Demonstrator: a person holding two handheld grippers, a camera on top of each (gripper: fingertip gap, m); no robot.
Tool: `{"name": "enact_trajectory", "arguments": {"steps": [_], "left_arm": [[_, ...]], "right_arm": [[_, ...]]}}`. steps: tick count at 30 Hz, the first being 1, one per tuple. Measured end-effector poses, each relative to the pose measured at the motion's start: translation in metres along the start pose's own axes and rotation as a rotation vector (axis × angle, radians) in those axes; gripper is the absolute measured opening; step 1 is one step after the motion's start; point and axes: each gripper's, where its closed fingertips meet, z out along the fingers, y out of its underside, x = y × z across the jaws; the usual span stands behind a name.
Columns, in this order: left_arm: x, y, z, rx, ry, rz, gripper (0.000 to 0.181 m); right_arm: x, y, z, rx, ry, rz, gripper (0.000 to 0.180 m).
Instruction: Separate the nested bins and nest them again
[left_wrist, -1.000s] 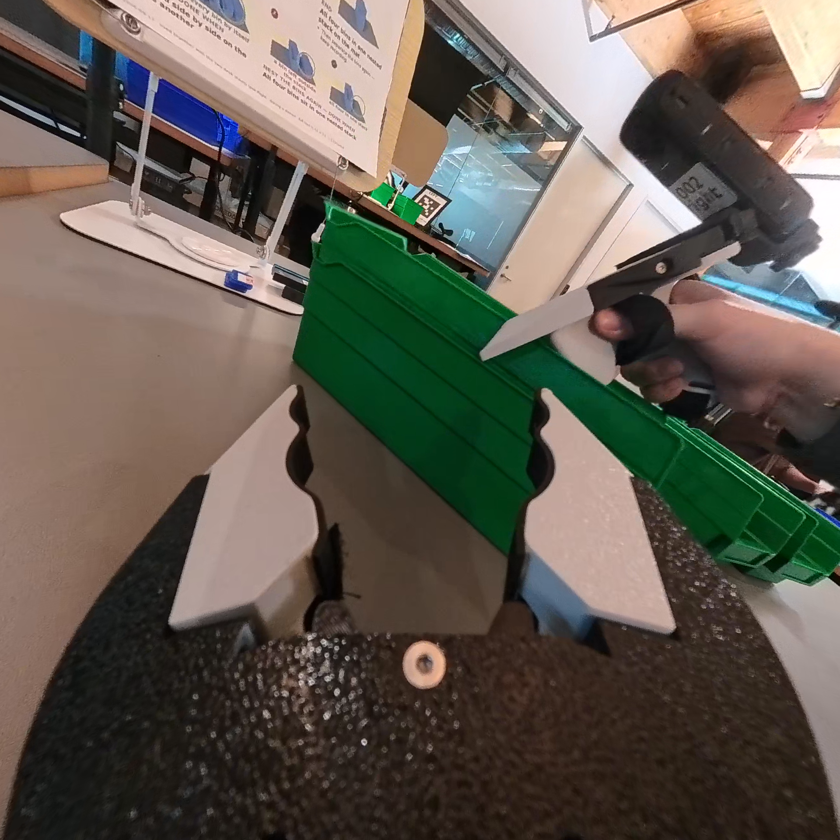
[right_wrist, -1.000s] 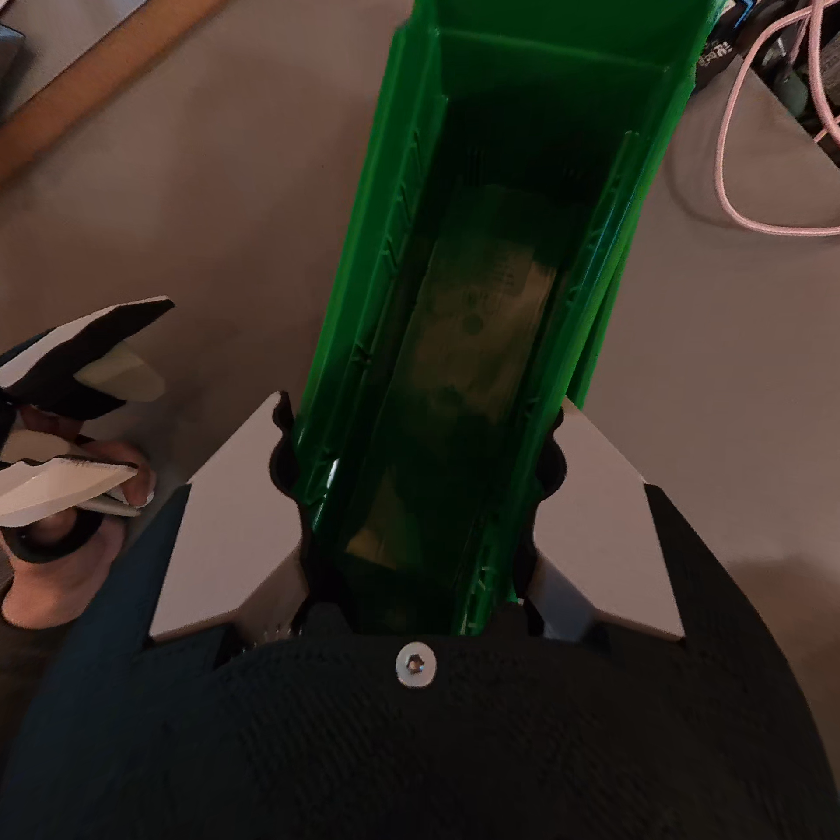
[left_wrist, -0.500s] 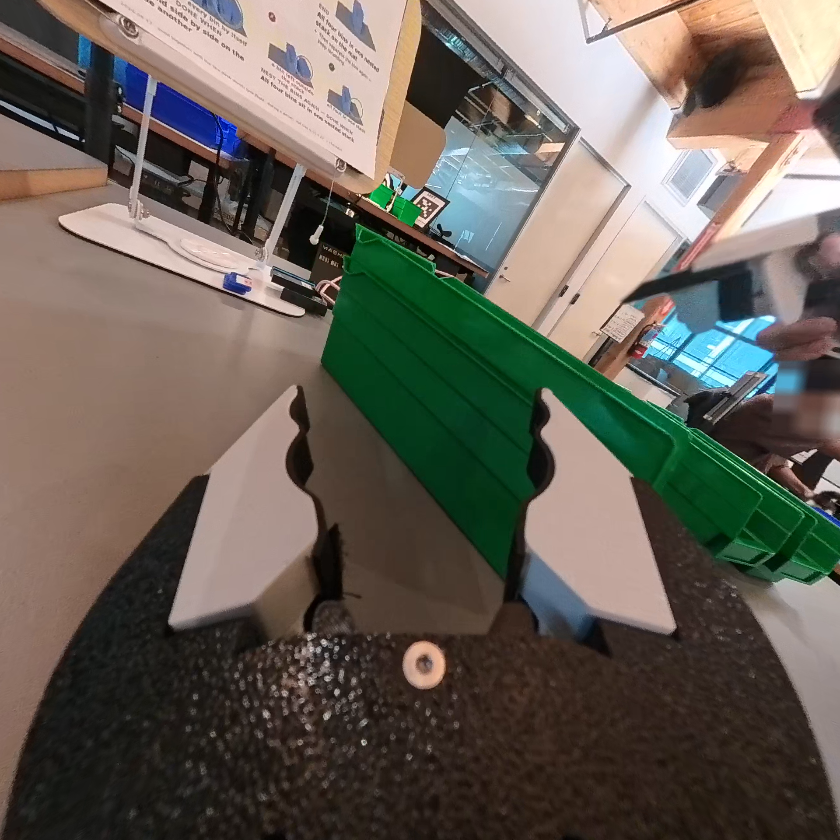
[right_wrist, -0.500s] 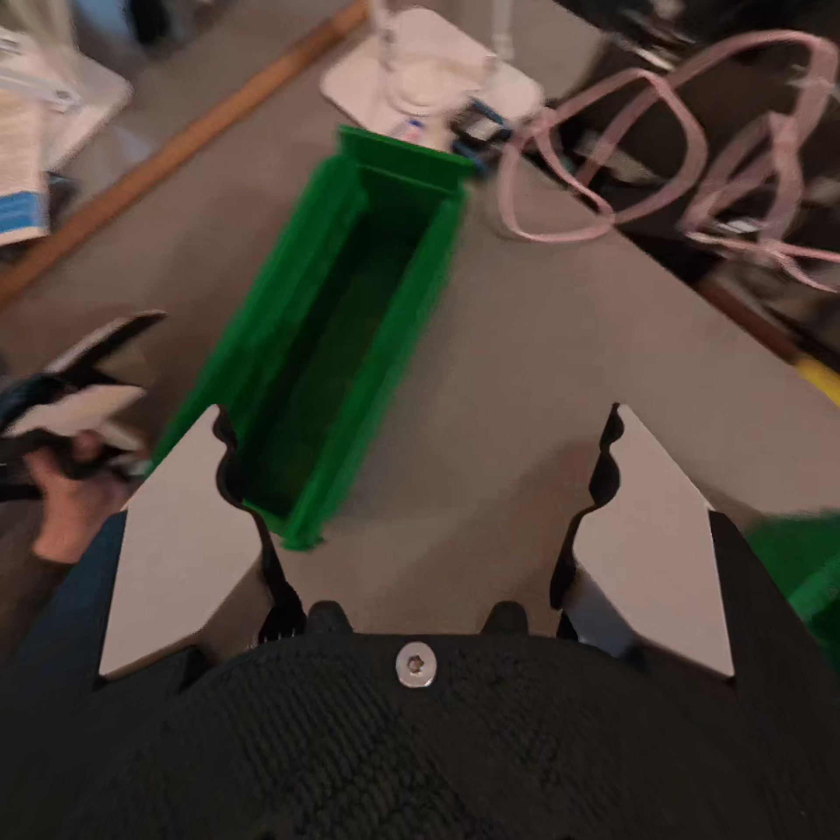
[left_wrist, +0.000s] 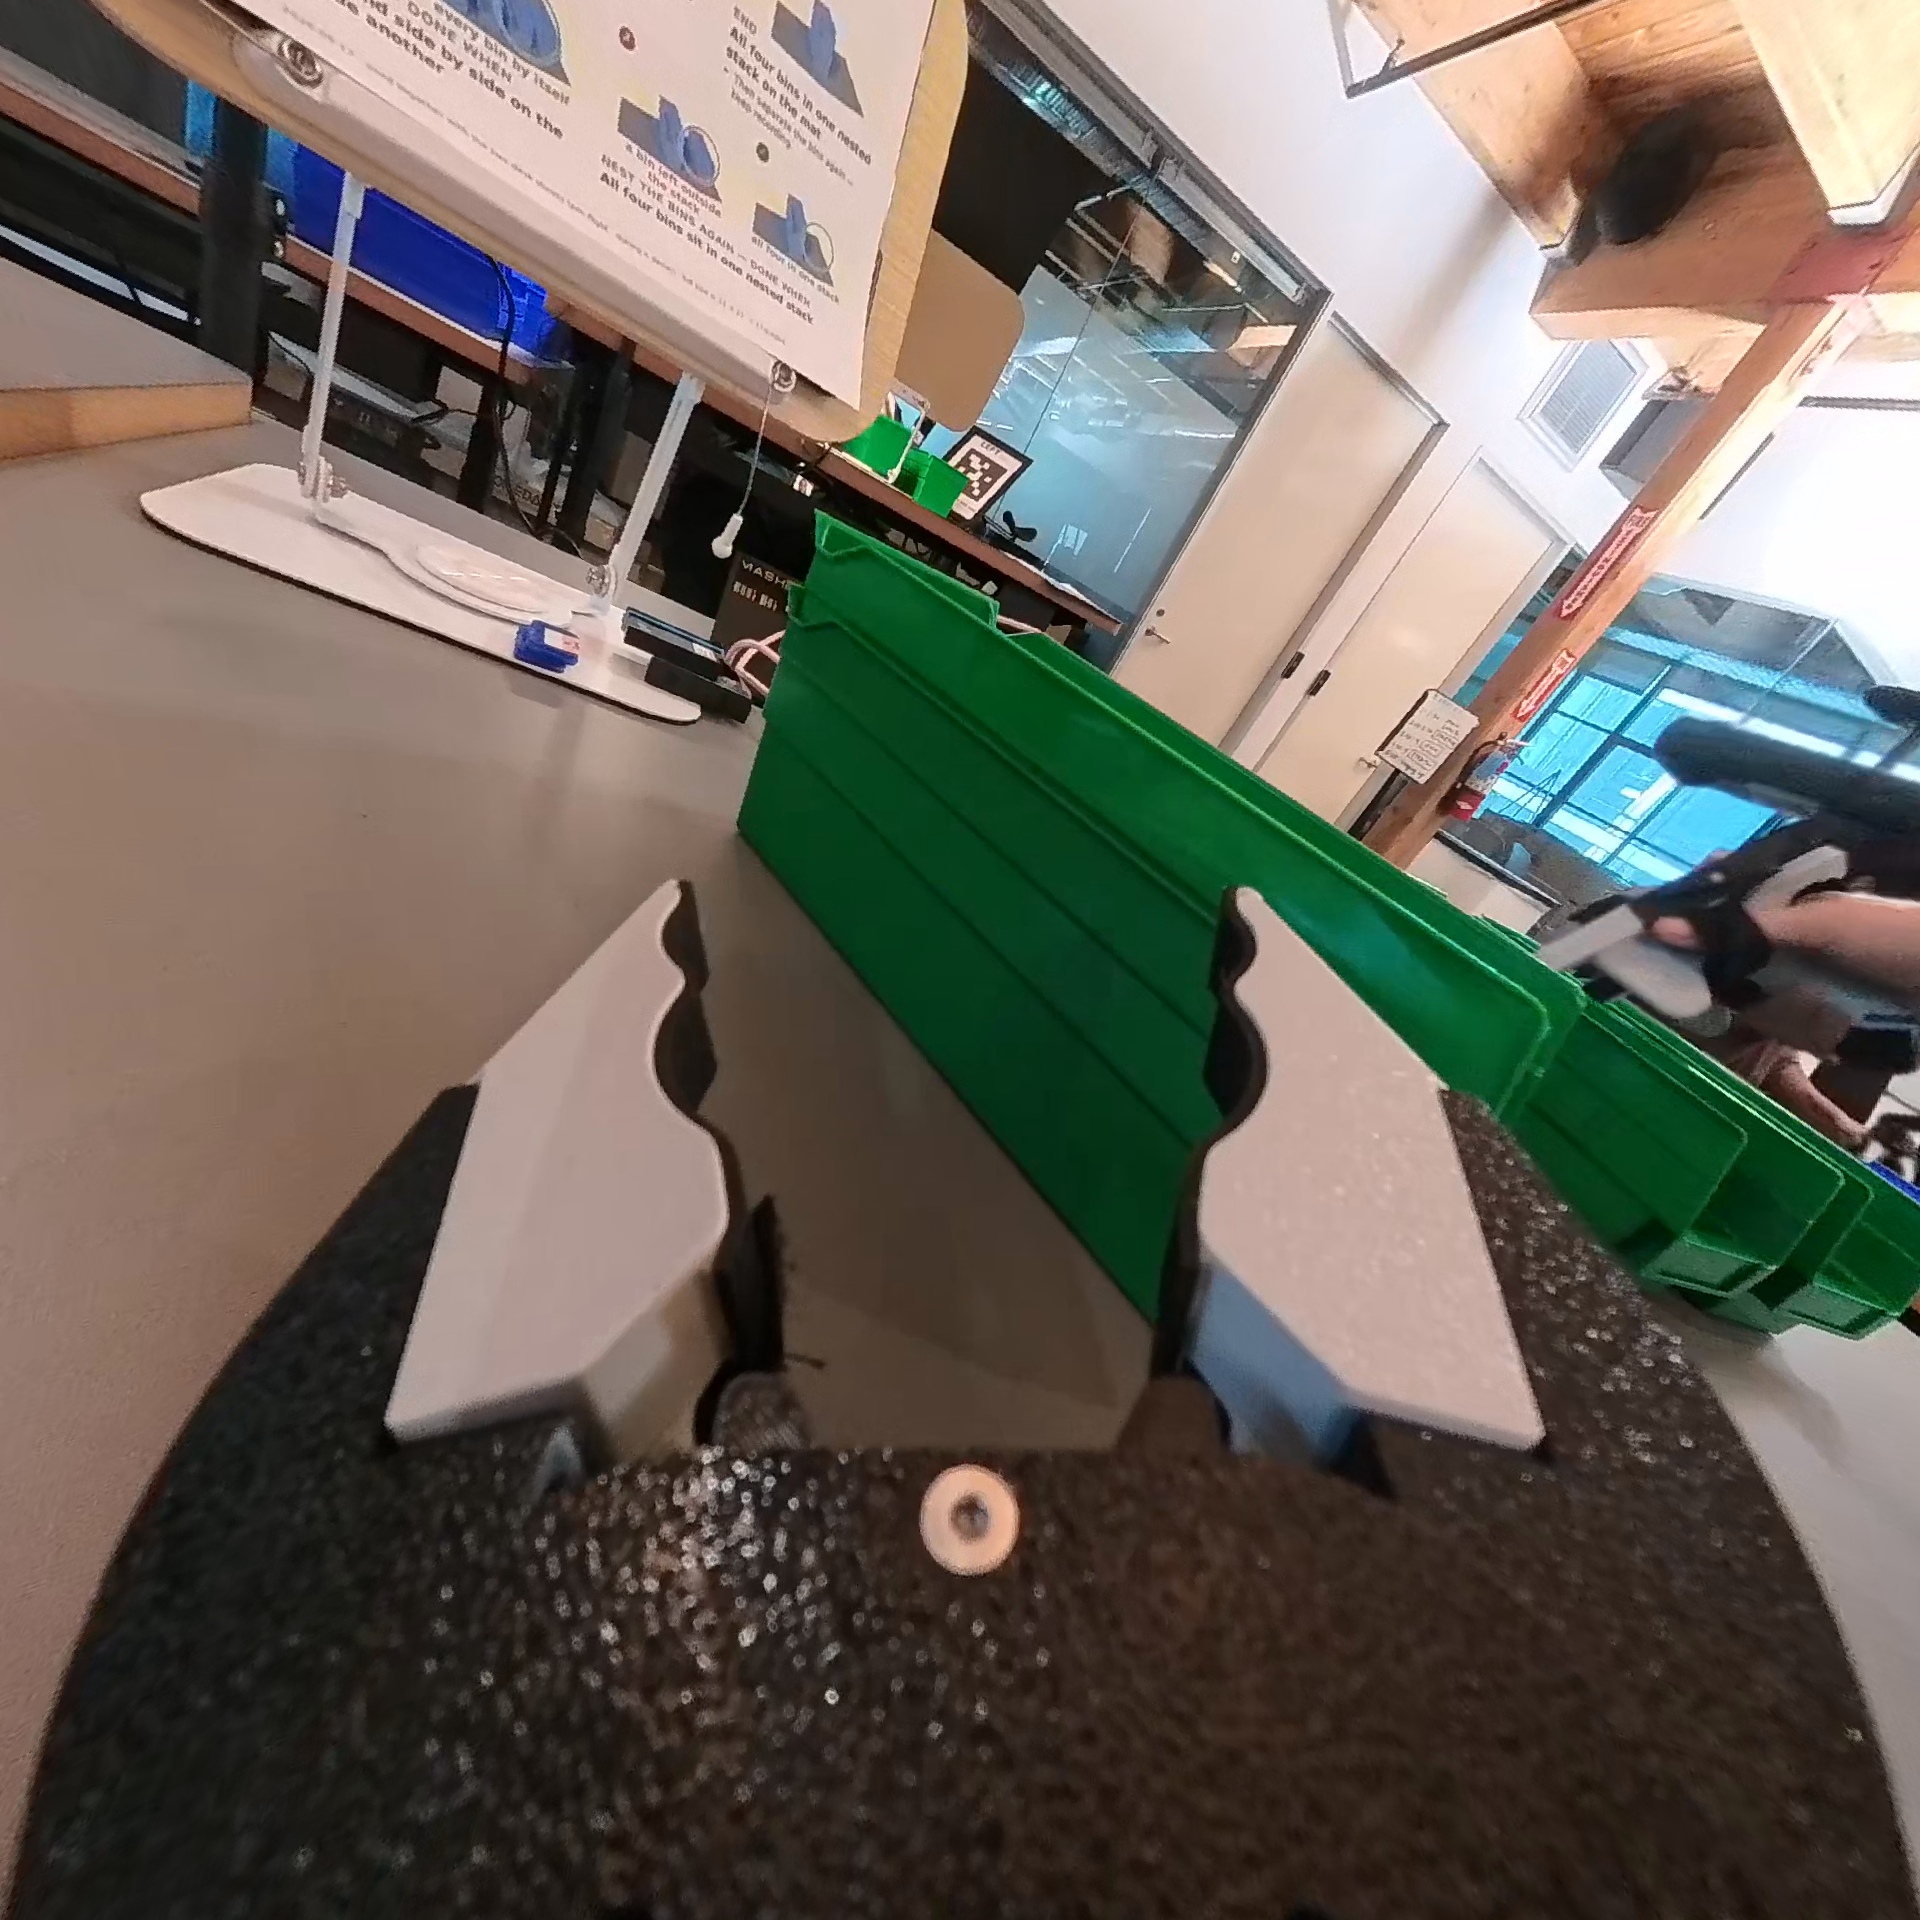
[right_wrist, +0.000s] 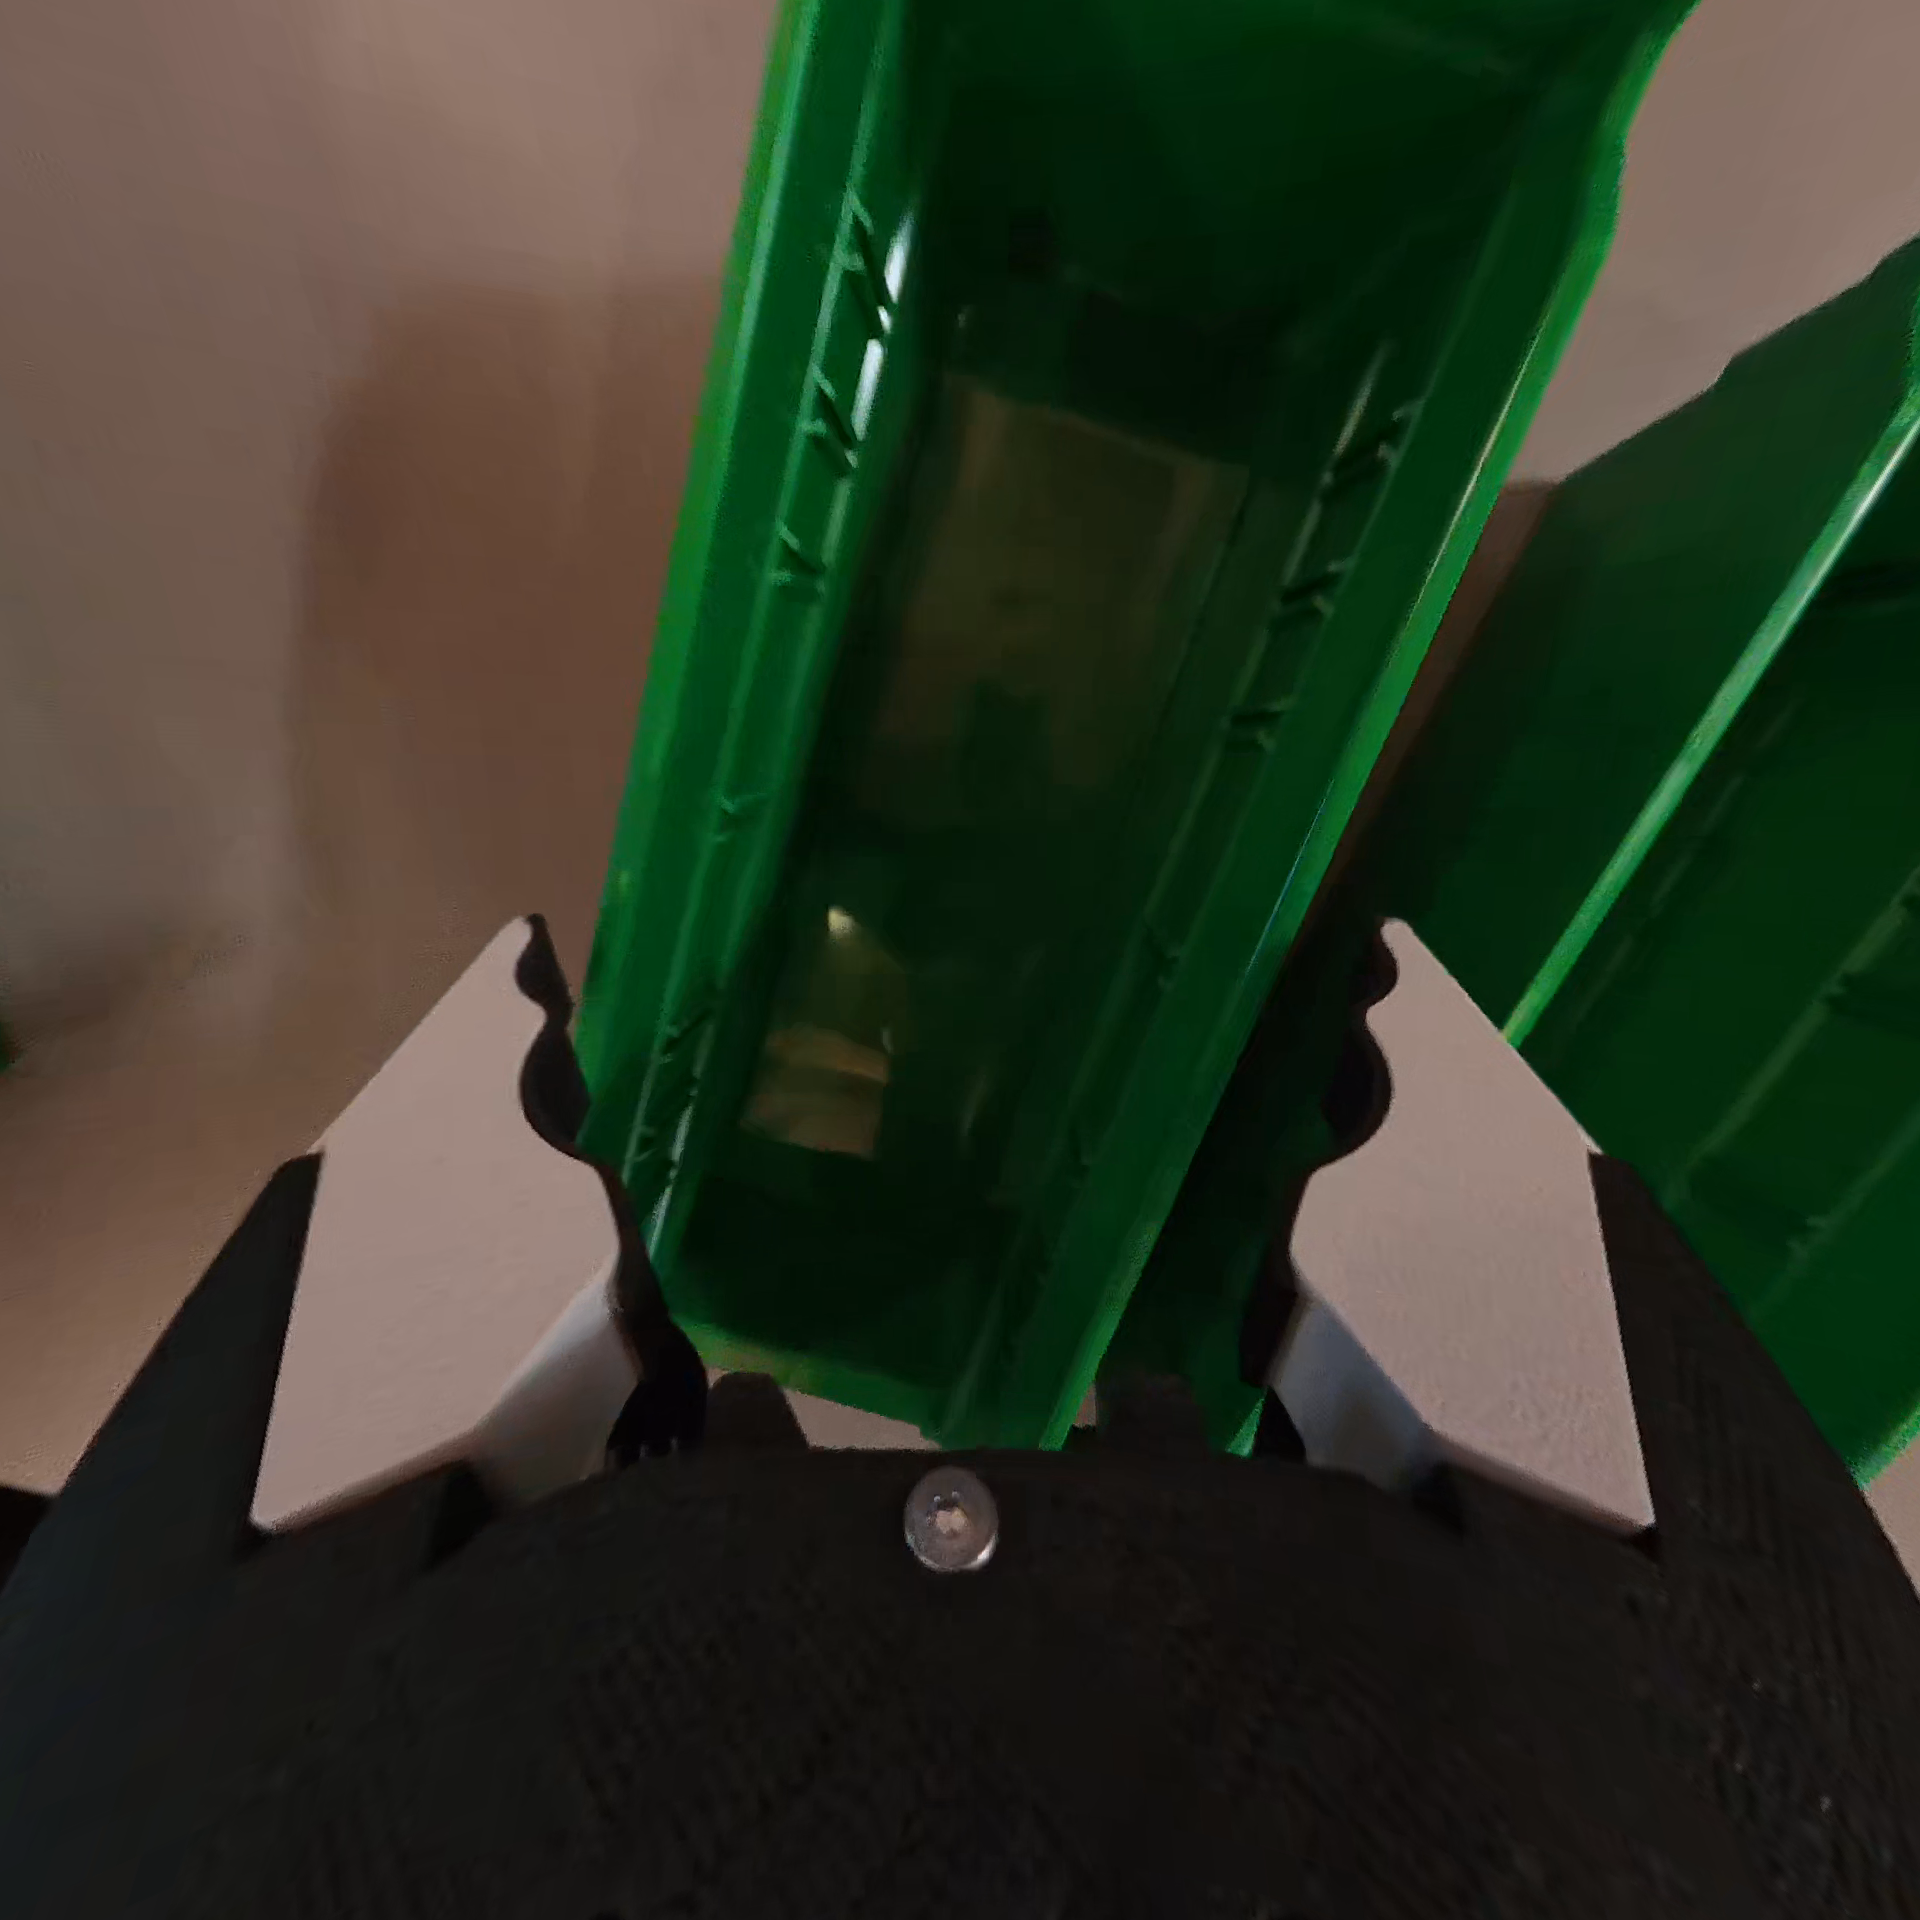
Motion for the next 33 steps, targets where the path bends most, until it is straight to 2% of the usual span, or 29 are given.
{"name": "enact_trajectory", "arguments": {"steps": [1, 3, 6, 11, 16, 22, 27, 33], "left_arm": [[0.000, 0.000, 0.000, -0.001, 0.000, -0.001, 0.096], [0.000, 0.000, 0.000, -0.002, -0.001, -0.003, 0.096], [-0.001, 0.001, 0.001, -0.005, -0.006, -0.005, 0.096], [-0.001, 0.001, 0.000, -0.004, -0.005, -0.010, 0.096], [-0.001, 0.001, 0.001, -0.006, -0.004, -0.009, 0.096], [-0.001, 0.000, 0.000, -0.004, -0.002, -0.010, 0.096], [-0.001, 0.000, 0.000, -0.003, 0.001, -0.009, 0.096], [-0.001, 0.000, 0.000, -0.003, 0.004, -0.015, 0.096]], "right_arm": [[-0.001, 0.003, 0.004, -0.017, -0.009, 0.002, 0.143], [-0.007, 0.003, 0.006, -0.017, -0.054, 0.019, 0.127], [-0.012, 0.000, 0.002, -0.028, -0.034, 0.035, 0.111], [-0.051, -0.026, -0.025, 0.019, -0.046, -0.027, 0.104], [-0.157, -0.065, -0.085, 0.141, -0.247, -0.151, 0.104], [-0.297, -0.075, -0.129, 0.167, -0.488, -0.285, 0.103], [-0.366, -0.068, -0.122, 0.110, -0.508, -0.344, 0.102], [-0.375, -0.069, -0.092, 0.085, -0.411, -0.348, 0.102]]}}
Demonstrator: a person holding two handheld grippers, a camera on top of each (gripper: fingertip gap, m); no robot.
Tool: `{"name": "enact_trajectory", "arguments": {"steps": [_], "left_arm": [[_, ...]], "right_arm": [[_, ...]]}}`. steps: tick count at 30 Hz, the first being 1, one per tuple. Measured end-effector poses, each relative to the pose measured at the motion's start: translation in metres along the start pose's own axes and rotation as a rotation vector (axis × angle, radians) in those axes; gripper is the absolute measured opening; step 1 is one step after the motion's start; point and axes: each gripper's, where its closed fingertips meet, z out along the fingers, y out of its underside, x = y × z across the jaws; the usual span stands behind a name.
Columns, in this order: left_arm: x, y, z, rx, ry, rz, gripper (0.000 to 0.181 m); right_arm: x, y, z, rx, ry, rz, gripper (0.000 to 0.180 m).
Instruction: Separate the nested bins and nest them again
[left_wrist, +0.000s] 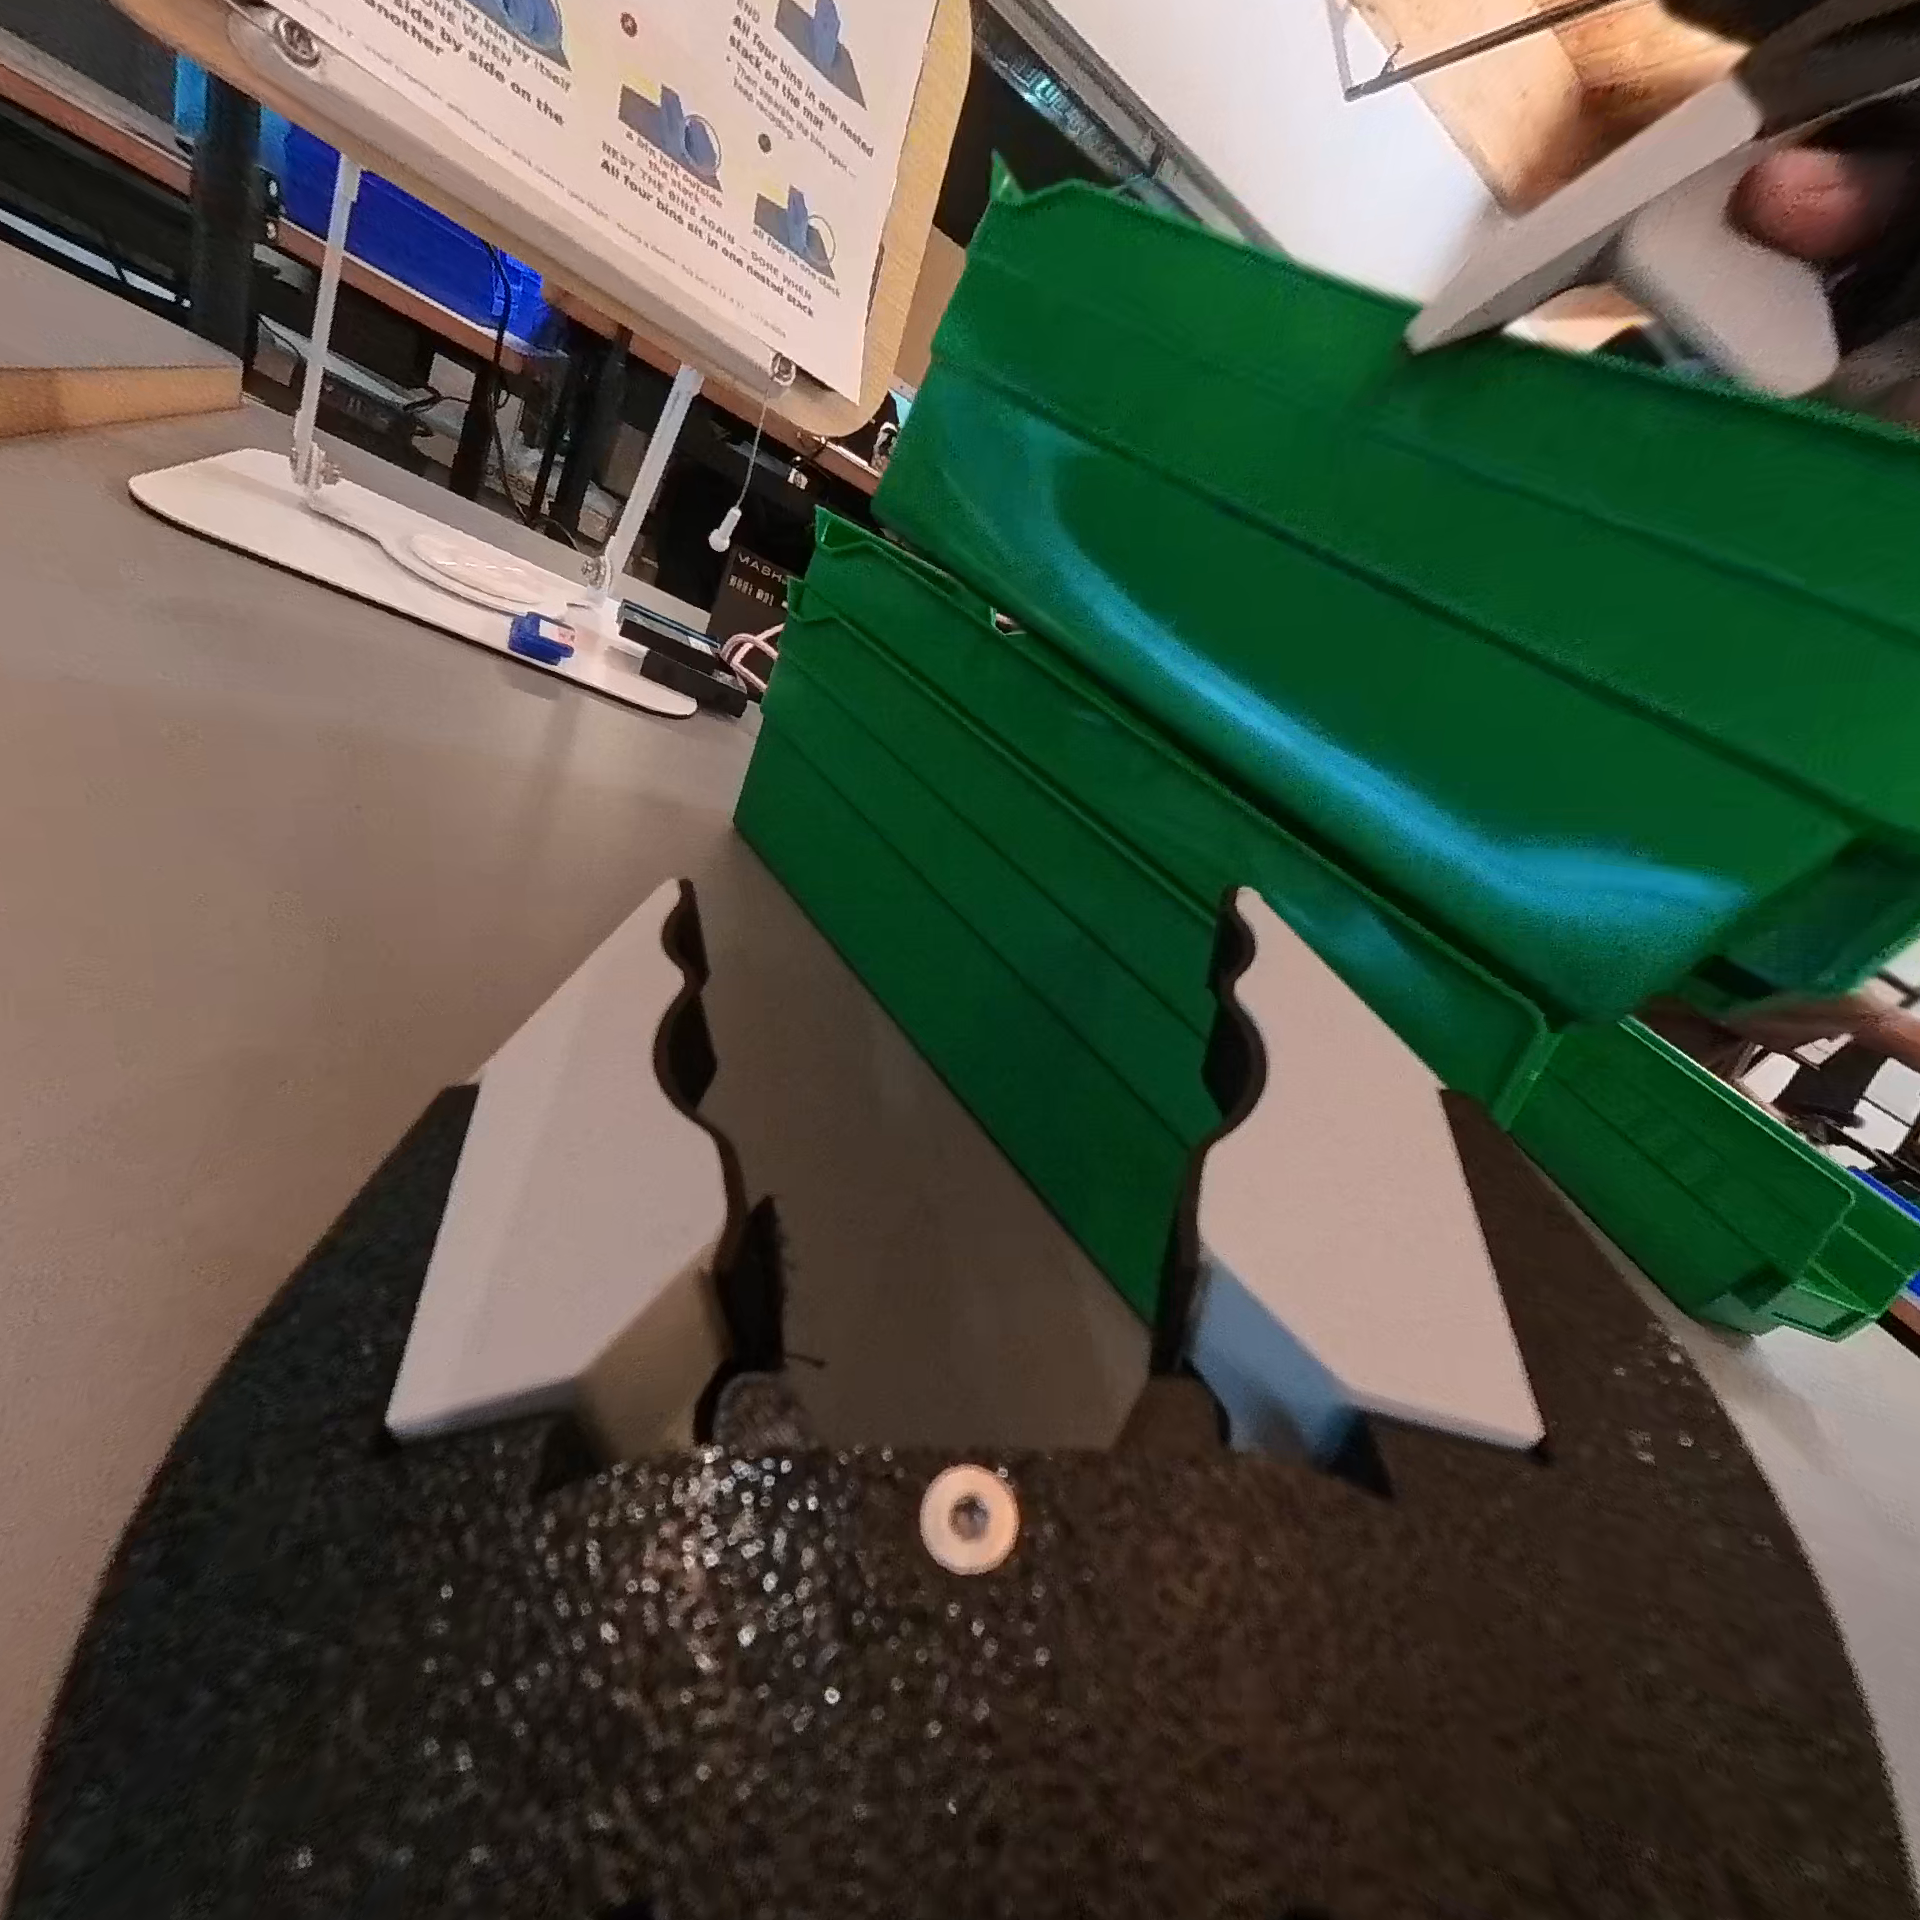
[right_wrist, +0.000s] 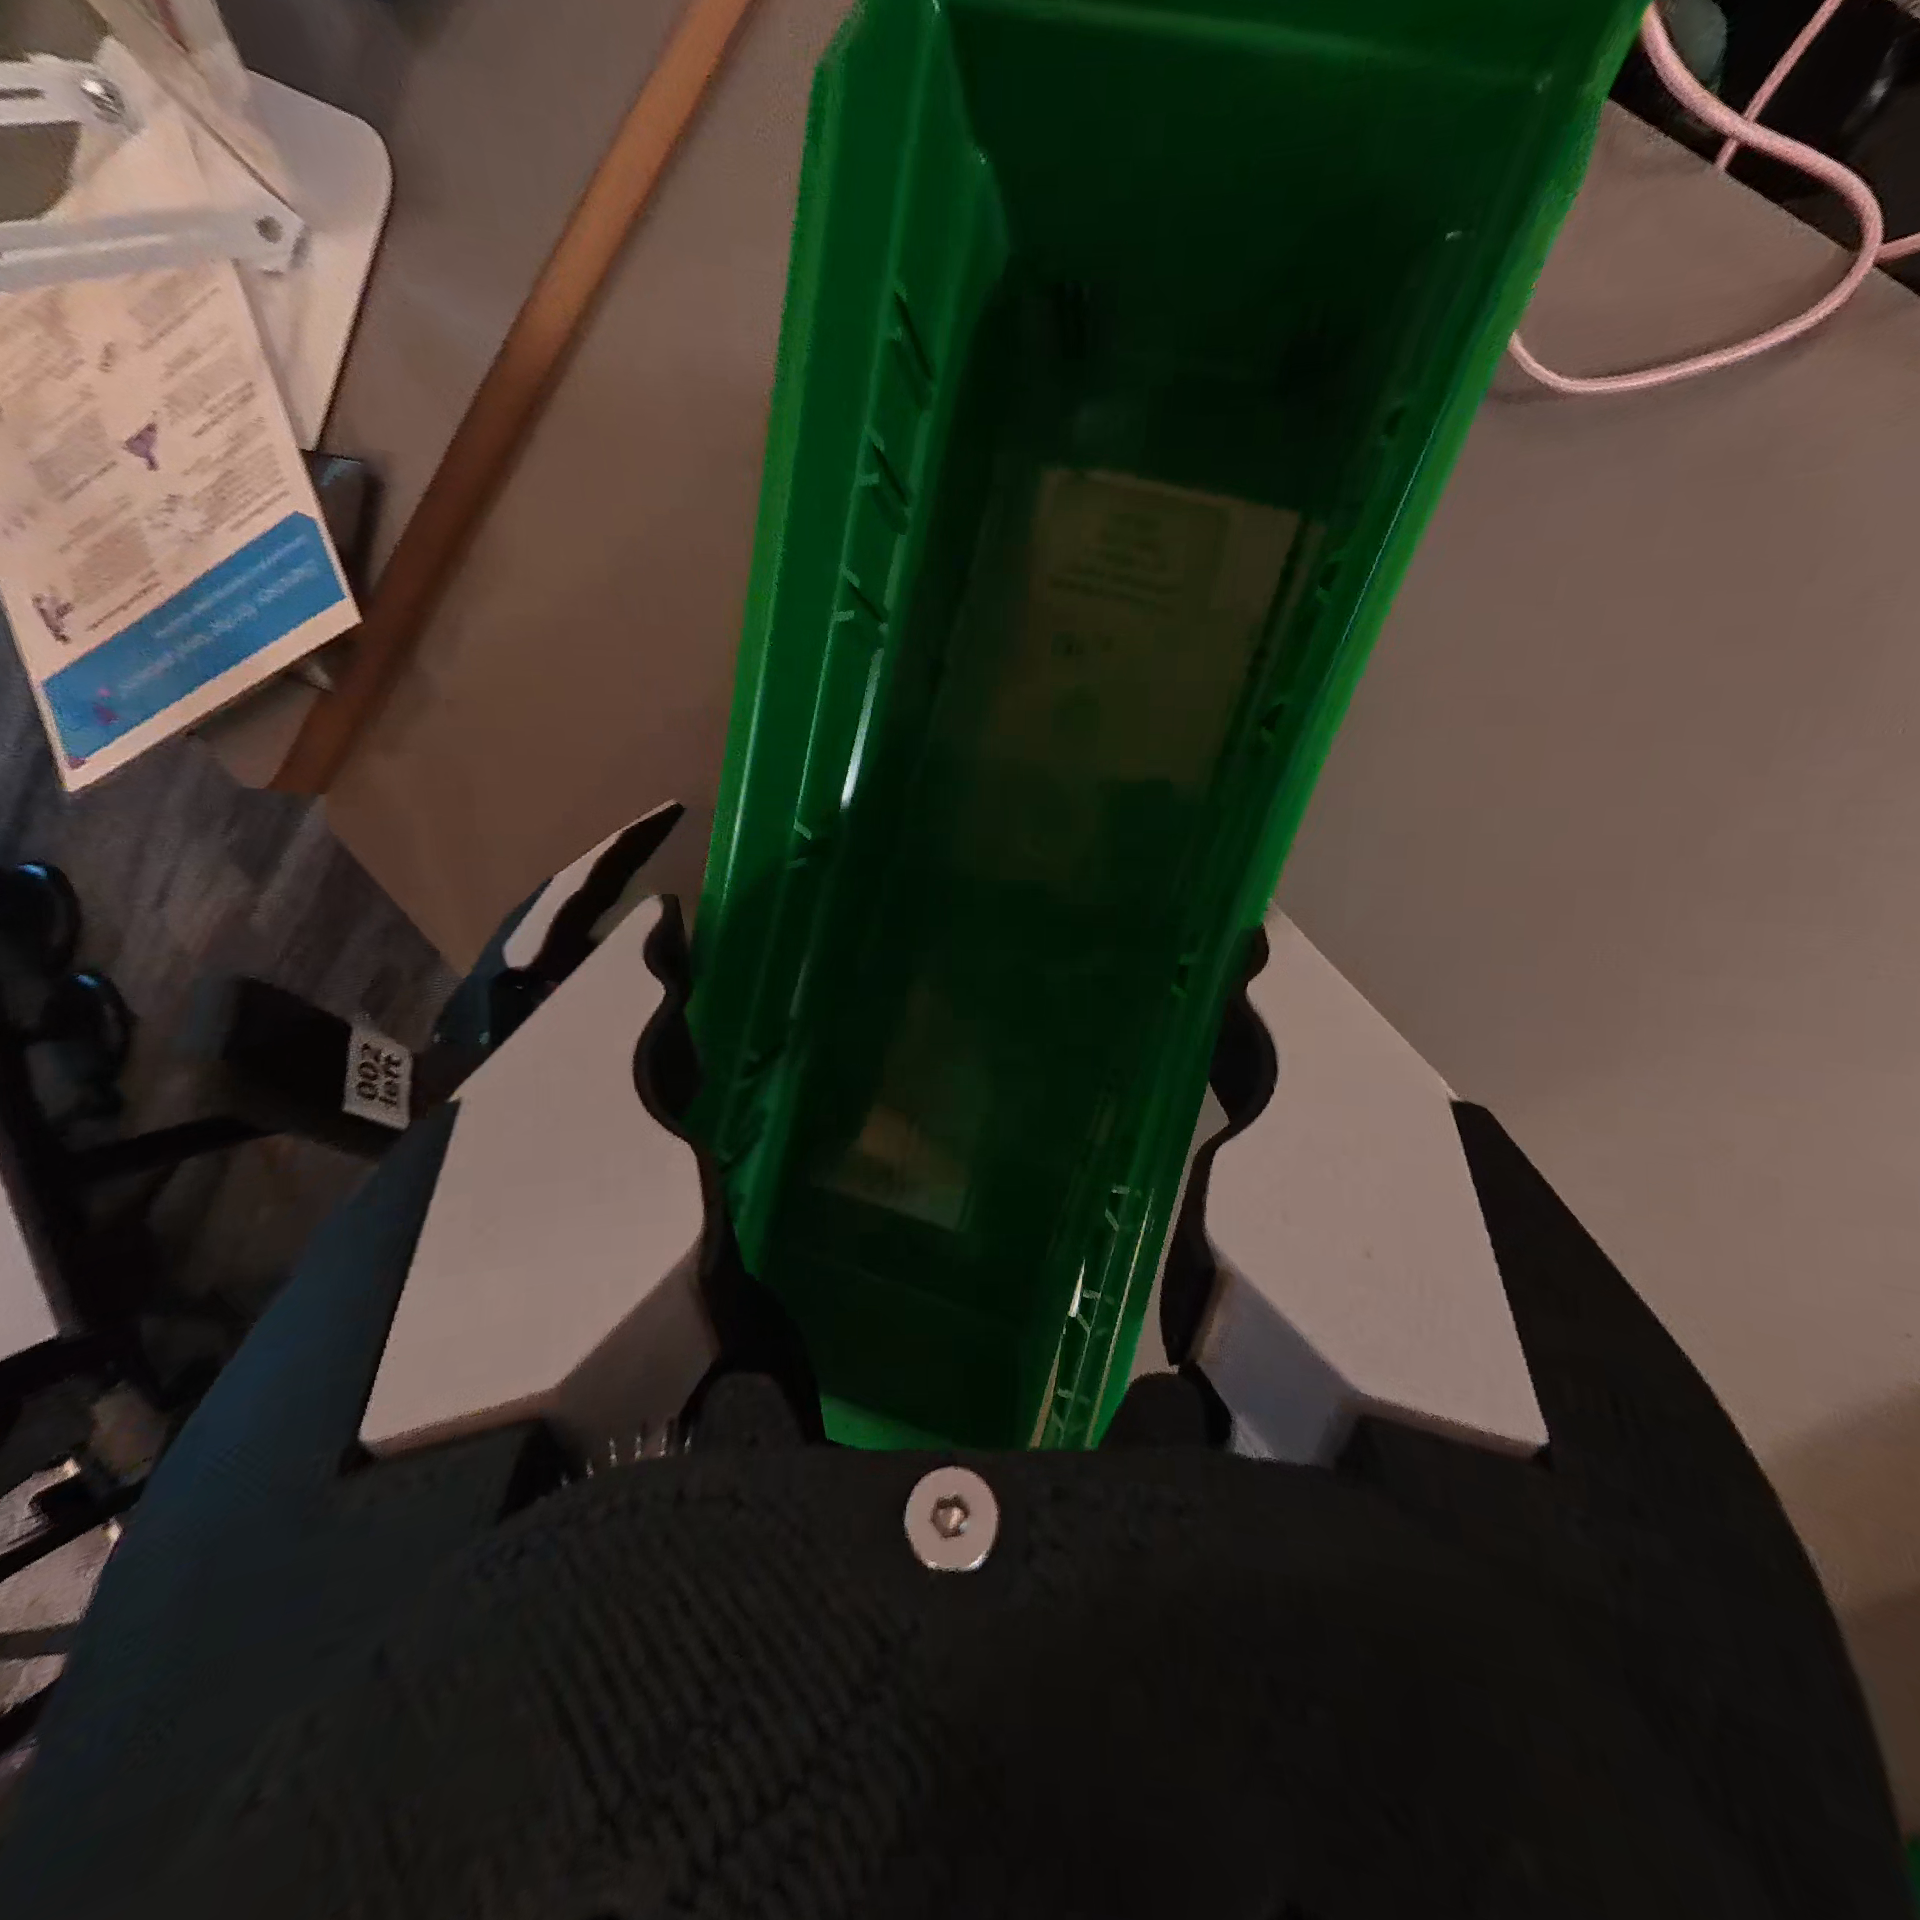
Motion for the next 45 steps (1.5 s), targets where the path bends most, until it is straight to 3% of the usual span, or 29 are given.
{"name": "enact_trajectory", "arguments": {"steps": [16, 25, 30, 33, 39, 45], "left_arm": [[-0.001, 0.000, 0.000, 0.000, 0.000, -0.004, 0.096], [0.000, 0.000, -0.001, 0.003, -0.001, 0.003, 0.096], [0.000, 0.000, -0.001, 0.003, 0.002, 0.002, 0.096], [0.001, 0.000, -0.001, 0.002, 0.003, 0.004, 0.096], [0.000, 0.000, 0.000, -0.003, 0.001, 0.003, 0.096], [0.000, -0.001, -0.001, 0.005, -0.001, 0.006, 0.096]], "right_arm": [[0.024, 0.016, 0.061, -0.044, 0.107, -0.018, 0.105], [0.024, 0.019, 0.067, 0.011, 0.135, -0.044, 0.107], [0.019, 0.015, 0.067, 0.071, 0.115, -0.055, 0.120], [-0.008, 0.011, 0.052, 0.148, -0.087, -0.046, 0.144], [0.016, 0.017, -0.025, 0.377, -0.070, -0.188, 0.151], [0.141, 0.072, -0.109, 0.414, 0.144, -0.109, 0.154]]}}
